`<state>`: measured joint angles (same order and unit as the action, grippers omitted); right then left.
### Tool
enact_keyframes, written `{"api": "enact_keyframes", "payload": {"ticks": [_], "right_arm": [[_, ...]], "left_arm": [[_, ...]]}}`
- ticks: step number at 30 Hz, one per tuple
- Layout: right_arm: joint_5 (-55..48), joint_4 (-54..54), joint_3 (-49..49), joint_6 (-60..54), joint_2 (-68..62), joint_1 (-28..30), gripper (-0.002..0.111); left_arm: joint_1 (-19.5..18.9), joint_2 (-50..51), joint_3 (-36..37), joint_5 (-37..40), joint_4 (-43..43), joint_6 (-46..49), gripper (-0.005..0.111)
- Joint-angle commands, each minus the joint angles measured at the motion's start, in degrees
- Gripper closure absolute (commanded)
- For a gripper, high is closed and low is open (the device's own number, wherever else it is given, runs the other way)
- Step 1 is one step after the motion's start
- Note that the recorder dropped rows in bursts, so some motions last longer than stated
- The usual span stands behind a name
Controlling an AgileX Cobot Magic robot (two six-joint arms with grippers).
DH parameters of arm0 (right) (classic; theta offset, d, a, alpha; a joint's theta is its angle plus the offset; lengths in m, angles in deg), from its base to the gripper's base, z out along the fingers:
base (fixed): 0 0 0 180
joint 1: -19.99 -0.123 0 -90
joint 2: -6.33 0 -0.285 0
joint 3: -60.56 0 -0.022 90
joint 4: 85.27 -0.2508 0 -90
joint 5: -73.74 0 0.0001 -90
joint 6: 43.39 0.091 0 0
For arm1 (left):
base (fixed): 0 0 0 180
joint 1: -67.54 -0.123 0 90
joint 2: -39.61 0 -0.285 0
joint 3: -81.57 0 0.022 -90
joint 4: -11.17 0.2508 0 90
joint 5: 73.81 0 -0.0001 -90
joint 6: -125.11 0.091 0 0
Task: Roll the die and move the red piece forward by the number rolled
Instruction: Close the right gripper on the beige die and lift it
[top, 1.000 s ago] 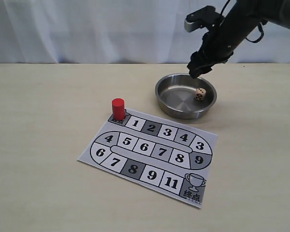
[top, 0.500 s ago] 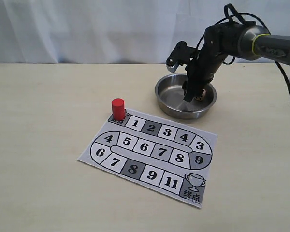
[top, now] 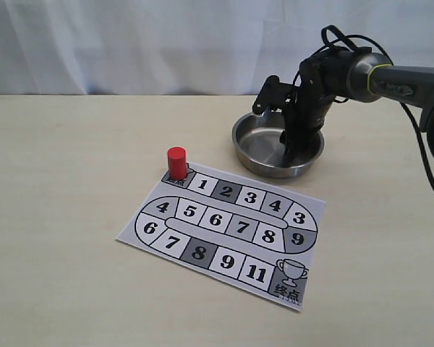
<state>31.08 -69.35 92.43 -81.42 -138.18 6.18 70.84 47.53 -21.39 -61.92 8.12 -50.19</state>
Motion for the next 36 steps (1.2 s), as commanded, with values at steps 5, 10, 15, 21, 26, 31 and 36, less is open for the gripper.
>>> {"api": "enact_keyframes", "payload": {"ticks": [5,10,15,21,26,31,36], "right_arm": [[-0.7,0.0,0.2,0.7,-1.1,0.0,0.048],[-0.8,0.0,0.2,6.4,-1.2,0.0,0.049],[-1.3,-0.2,0.2,9.9,-1.2,0.0,0.049],[-0.9,-0.2,0.2,11.4,-1.2,-0.3,0.049],[1.3,-0.2,0.2,13.8,-1.2,-0.3,0.049],[2.3,-0.1,0.2,16.9,-1.2,-0.3,0.049],[1.7,-0.1,0.2,19.1,-1.2,-0.3,0.049]], "left_arm": [[0.1,-0.1,0.2,-0.7,-0.1,-0.2,0.107],[0.1,-0.1,0.2,-0.7,-0.1,-0.2,0.107],[0.1,-0.1,0.2,-0.7,-0.1,-0.2,0.107],[0.1,-0.1,0.2,-0.7,-0.1,-0.2,0.107],[0.1,-0.1,0.2,-0.7,-0.1,-0.2,0.107],[0.1,-0.1,0.2,-0.7,-0.1,-0.2,0.107],[0.1,-0.1,0.2,-0.7,-0.1,-0.2,0.107]]}}
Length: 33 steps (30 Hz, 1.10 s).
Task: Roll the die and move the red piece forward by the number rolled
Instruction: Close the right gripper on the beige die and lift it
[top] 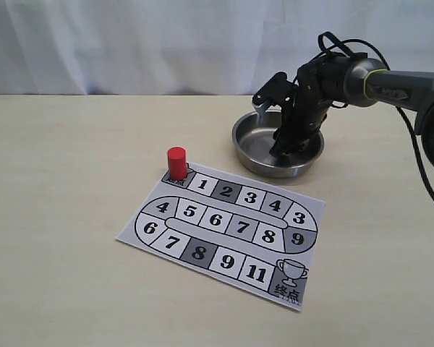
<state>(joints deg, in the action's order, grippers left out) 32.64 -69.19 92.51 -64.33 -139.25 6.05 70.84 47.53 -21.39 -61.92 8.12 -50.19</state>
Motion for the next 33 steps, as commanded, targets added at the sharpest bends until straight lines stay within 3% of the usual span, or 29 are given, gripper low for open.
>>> {"api": "enact_keyframes", "payload": {"ticks": [1,27,30,33], "right_arm": [[0.2,-0.2,0.1,2.5,-0.1,-0.1,0.049],[-3.3,1.1,0.1,4.7,-1.3,-0.1,0.049],[-3.3,1.1,0.1,4.7,-1.2,-0.1,0.057],[-3.3,1.1,0.1,4.7,-1.2,-0.1,0.073]], "left_arm": [[0.1,-0.1,0.2,-0.7,-0.1,-0.2,0.107],[0.1,-0.1,0.2,-0.7,-0.1,-0.2,0.107],[0.1,-0.1,0.2,-0.7,-0.1,-0.2,0.107],[0.1,-0.1,0.2,-0.7,-0.1,-0.2,0.107]]}}
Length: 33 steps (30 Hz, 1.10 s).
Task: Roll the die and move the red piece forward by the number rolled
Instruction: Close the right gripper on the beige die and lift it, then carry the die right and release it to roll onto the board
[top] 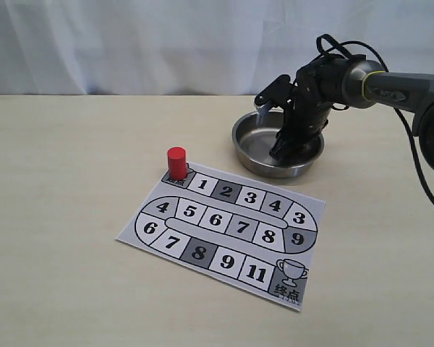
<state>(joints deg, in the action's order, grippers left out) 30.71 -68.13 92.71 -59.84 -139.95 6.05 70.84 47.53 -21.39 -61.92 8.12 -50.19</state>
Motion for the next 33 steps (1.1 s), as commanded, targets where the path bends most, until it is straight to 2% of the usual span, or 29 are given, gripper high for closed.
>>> {"api": "enact_keyframes", "payload": {"ticks": [1,11,16,25,33], "right_arm": [[-1.2,0.1,-0.1,0.2,-0.5,-0.1,0.076],[-0.9,0.1,-0.1,0.2,0.4,-0.1,0.081],[-1.2,-0.1,-0.1,0.9,1.9,-0.1,0.104],[-1.9,-6.9,-0.1,0.9,5.1,-0.1,0.104],[-10.7,-10.1,-0.1,5.8,9.7,-0.1,0.104]], "left_arm": [[0.1,-0.1,0.2,-0.7,-0.1,-0.2,0.107],[0.1,-0.1,0.2,-0.7,-0.1,-0.2,0.107],[0.1,-0.1,0.2,-0.7,-0.1,-0.2,0.107],[0.1,-0.1,0.2,-0.7,-0.1,-0.2,0.107],[0.1,-0.1,0.2,-0.7,-0.1,-0.2,0.107]]}}
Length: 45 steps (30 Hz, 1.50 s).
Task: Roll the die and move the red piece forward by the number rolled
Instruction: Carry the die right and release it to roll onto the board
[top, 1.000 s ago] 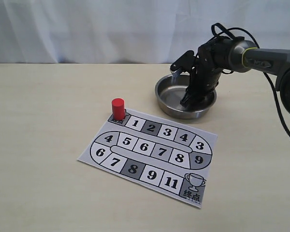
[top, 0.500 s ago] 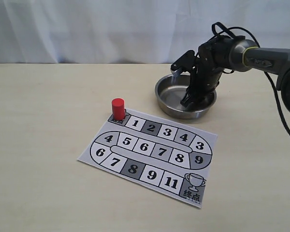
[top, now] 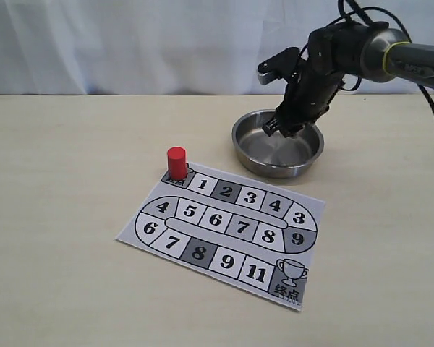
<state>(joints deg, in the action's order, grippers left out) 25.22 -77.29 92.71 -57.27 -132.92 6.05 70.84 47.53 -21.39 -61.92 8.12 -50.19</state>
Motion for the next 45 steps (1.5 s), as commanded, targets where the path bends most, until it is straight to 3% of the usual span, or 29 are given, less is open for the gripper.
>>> {"api": "enact_keyframes", "payload": {"ticks": [1,5,14,25,31,39,42,45], "right_arm": [[-7.0,-1.1,-0.1,3.6,3.1,-0.1,0.104],[-10.1,-1.1,-3.8,6.4,5.7,-0.1,0.104],[-1.5,4.5,-26.2,12.8,18.0,0.1,0.104],[0.0,5.8,-41.1,19.0,31.4,13.7,0.104],[8.8,5.8,-45.0,19.0,30.5,21.7,0.104],[14.4,5.6,-45.1,16.7,28.7,23.9,0.104],[14.4,-2.6,-45.1,7.5,27.9,23.8,0.096],[13.6,-14.1,-45.1,-1.8,27.0,23.8,0.077]], "left_arm": [[0.1,-0.1,0.2,-0.7,-0.1,-0.2,0.107],[0.1,-0.1,0.2,-0.7,-0.1,-0.2,0.107],[0.1,-0.1,0.2,-0.7,-0.1,-0.2,0.107],[0.1,-0.1,0.2,-0.7,-0.1,-0.2,0.107],[0.1,-0.1,0.2,-0.7,-0.1,-0.2,0.107],[0.1,-0.1,0.2,-0.7,-0.1,-0.2,0.107],[0.1,-0.1,0.2,-0.7,-0.1,-0.2,0.107],[0.1,-0.1,0.2,-0.7,-0.1,-0.2,0.107]]}}
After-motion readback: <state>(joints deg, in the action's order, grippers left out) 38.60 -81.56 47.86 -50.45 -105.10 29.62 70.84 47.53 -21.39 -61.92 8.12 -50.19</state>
